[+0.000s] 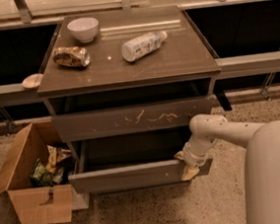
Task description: Open middle drawer
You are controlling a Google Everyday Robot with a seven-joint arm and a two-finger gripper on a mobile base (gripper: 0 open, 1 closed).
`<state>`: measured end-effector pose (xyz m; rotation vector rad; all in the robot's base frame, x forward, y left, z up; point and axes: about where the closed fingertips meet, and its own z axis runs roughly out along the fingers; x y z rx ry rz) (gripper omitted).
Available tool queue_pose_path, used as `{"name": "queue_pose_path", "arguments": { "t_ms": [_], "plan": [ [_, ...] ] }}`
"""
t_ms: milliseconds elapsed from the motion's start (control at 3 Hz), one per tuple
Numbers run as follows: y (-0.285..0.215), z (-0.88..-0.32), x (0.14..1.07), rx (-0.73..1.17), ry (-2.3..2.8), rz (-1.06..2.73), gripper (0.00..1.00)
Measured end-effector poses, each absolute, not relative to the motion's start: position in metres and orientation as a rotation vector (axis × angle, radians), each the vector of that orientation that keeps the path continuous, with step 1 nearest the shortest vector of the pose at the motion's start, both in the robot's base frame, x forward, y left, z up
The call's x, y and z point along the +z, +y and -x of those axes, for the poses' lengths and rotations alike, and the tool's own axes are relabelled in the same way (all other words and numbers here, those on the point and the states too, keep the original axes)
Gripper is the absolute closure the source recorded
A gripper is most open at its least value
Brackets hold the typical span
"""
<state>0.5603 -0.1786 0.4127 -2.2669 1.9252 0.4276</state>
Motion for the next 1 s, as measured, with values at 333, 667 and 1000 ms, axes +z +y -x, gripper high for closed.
{"name": "queue_pose_path", "arguments": {
  "t_ms": [333,667,1000],
  "plan": [
    [-0.1835,-0.5542,0.4133,0.421,1.912,2.282,0.83],
    [-0.1834,-0.5542,0.4133,0.421,1.912,2.282,0.83],
    [-0.1834,-0.5542,0.4132,0.421,1.912,2.282,0.58]
  ]
}}
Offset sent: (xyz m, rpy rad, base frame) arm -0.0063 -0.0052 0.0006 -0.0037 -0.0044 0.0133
